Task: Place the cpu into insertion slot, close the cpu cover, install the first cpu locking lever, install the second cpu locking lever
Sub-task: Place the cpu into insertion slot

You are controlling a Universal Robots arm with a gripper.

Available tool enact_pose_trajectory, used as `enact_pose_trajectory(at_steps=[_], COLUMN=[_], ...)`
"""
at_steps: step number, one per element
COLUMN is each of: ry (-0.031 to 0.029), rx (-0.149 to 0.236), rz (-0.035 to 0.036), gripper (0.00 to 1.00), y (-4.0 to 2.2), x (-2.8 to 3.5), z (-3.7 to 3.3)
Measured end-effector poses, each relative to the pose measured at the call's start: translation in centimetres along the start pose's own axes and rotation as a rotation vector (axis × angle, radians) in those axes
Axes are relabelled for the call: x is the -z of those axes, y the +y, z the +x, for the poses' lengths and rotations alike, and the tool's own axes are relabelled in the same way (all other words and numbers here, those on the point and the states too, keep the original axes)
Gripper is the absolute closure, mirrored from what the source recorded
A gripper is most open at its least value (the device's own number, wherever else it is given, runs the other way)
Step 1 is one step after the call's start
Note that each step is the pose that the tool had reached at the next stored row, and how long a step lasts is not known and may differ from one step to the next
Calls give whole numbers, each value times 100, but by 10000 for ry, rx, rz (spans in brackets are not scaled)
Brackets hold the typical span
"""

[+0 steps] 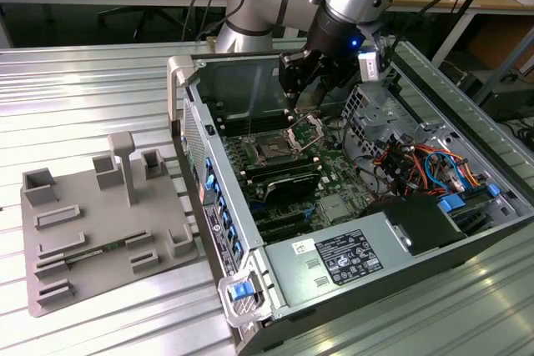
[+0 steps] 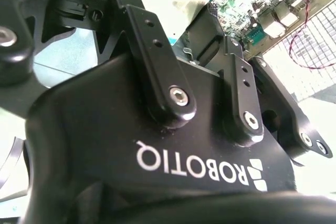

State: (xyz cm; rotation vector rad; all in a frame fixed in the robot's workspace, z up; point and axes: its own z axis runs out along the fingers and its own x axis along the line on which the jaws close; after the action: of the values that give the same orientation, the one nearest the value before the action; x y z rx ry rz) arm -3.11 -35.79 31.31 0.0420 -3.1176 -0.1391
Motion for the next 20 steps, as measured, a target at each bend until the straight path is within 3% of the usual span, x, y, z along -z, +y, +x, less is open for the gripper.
enact_pose_trajectory(at_steps=[20], ry=[0], rx=[0], rz=[0], gripper=[45], y=[-5], x=[-52], z=[-1])
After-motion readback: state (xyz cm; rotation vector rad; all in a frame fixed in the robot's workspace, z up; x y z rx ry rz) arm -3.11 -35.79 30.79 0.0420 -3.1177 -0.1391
